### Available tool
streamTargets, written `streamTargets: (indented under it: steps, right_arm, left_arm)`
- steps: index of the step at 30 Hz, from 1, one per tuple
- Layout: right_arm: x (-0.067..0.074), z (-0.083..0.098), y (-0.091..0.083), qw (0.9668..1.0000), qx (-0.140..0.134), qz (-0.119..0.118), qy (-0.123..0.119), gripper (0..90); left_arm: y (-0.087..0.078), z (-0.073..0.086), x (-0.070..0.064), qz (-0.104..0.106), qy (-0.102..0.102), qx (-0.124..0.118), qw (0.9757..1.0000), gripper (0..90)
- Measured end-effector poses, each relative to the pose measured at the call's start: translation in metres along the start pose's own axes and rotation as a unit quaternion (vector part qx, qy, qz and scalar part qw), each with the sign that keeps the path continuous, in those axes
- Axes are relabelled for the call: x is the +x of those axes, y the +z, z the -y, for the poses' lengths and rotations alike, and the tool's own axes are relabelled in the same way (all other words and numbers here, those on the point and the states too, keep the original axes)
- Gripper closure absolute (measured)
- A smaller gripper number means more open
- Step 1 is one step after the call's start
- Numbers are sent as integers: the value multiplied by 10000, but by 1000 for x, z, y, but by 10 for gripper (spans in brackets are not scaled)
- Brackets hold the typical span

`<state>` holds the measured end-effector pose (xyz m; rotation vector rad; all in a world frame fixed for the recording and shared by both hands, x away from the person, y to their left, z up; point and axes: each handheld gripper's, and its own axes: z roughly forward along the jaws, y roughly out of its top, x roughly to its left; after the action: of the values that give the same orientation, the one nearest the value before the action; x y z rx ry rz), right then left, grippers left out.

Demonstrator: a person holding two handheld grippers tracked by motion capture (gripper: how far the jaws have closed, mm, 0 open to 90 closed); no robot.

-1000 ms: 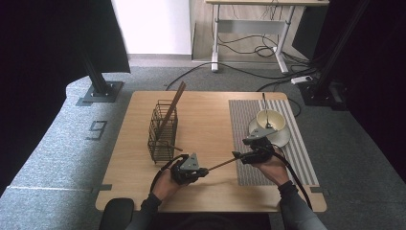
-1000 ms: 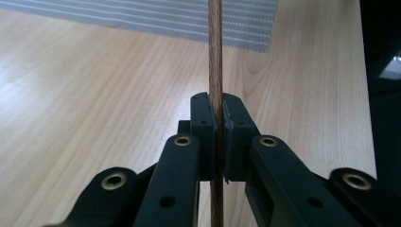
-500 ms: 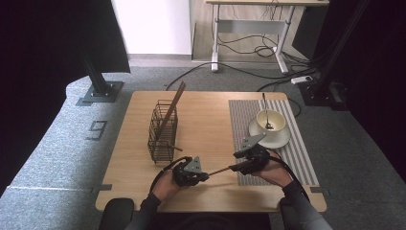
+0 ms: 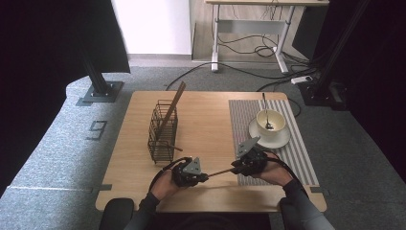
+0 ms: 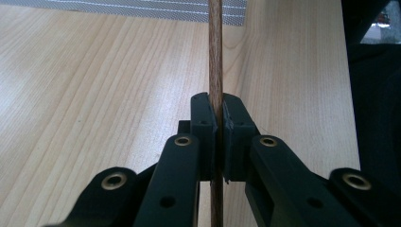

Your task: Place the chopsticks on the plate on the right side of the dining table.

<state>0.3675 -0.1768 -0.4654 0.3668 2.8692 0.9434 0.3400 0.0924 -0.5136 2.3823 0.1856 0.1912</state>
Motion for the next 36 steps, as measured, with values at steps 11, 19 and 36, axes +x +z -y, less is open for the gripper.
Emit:
streamTargets:
  steps: [11,19,36]
  right_arm:
    - [2,2,-4,9989,13,-433,-190,795]
    - [8,1,-1,9980,44,-555,-282,837]
    - [1,13,-11,9998,-162,57,85,838]
  left_arm:
    - [1,3,0,-86,105,-37,9999,821]
    - [0,6,4,-273,-116,-183,9994,697]
    - [3,9,8,-936,-952,-397,9903,118]
